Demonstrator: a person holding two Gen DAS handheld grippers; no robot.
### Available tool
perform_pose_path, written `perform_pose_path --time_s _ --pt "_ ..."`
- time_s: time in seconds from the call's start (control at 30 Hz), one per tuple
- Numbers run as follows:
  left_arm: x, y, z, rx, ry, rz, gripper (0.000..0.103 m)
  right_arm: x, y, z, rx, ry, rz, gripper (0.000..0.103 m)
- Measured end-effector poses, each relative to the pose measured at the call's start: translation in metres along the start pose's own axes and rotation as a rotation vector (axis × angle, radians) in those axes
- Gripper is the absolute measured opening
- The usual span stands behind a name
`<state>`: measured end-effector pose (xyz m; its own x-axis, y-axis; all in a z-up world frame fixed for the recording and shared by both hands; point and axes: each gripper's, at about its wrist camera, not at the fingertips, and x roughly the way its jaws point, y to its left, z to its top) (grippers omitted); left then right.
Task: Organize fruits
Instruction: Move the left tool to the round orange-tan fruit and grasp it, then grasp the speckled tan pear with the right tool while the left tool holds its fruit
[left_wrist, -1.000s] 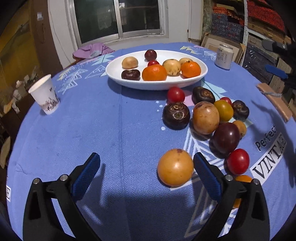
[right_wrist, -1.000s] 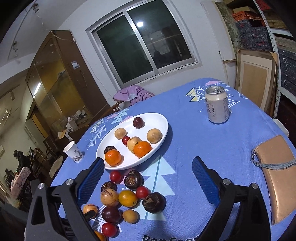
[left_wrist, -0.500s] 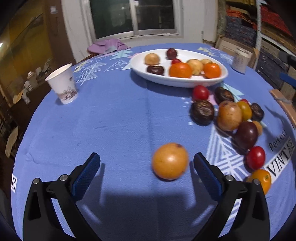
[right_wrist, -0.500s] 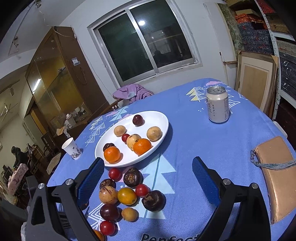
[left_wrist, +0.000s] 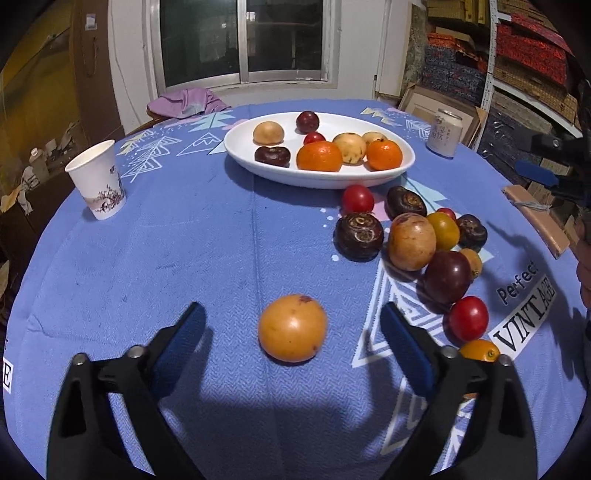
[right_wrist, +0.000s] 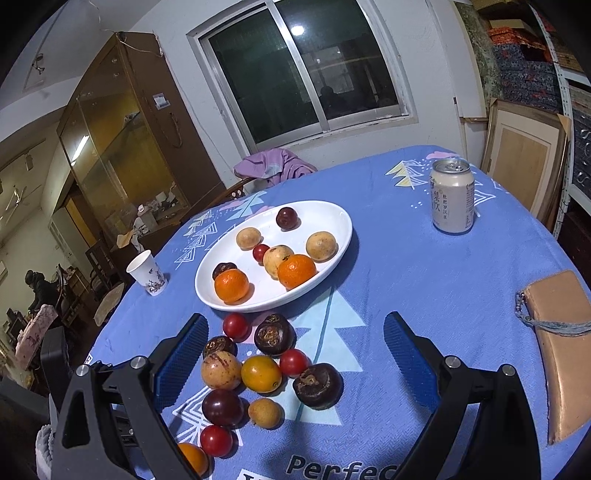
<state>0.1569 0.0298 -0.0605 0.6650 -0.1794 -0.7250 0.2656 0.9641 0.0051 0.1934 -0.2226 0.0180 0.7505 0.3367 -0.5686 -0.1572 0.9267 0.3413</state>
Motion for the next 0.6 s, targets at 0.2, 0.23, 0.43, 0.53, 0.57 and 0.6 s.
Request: perform_pose_path --time_s 0.2,0.23,0.43,0.53,0.57,0.6 --pt "0.004 0.000 0.000 -0.006 0.021 -0.021 0.064 0.006 0.010 -0.006 -0.034 0.028 0.007 0.097" --pt "0.005 0.000 0.000 -0.006 0.025 -0.022 0.061 0.008 0.012 -0.008 -0.043 0.033 0.008 0.097" --pt "0.013 -0.001 -0.001 -0.003 0.062 -0.033 0.049 0.016 0.031 -0.019 -0.122 0.062 0.007 0.097" --pt "0.013 0.002 -0.001 -0.015 0.065 -0.018 0.042 0.020 0.043 -0.027 -0.174 0.065 0.005 0.096" --pt "0.013 0.003 -0.001 -0.021 0.065 -0.015 0.039 0.021 0.048 -0.029 -0.196 0.064 0.002 0.093" --pt "0.013 0.005 -0.001 -0.028 0.066 -0.019 0.039 0.022 0.056 -0.033 -0.231 0.061 -0.006 0.090"
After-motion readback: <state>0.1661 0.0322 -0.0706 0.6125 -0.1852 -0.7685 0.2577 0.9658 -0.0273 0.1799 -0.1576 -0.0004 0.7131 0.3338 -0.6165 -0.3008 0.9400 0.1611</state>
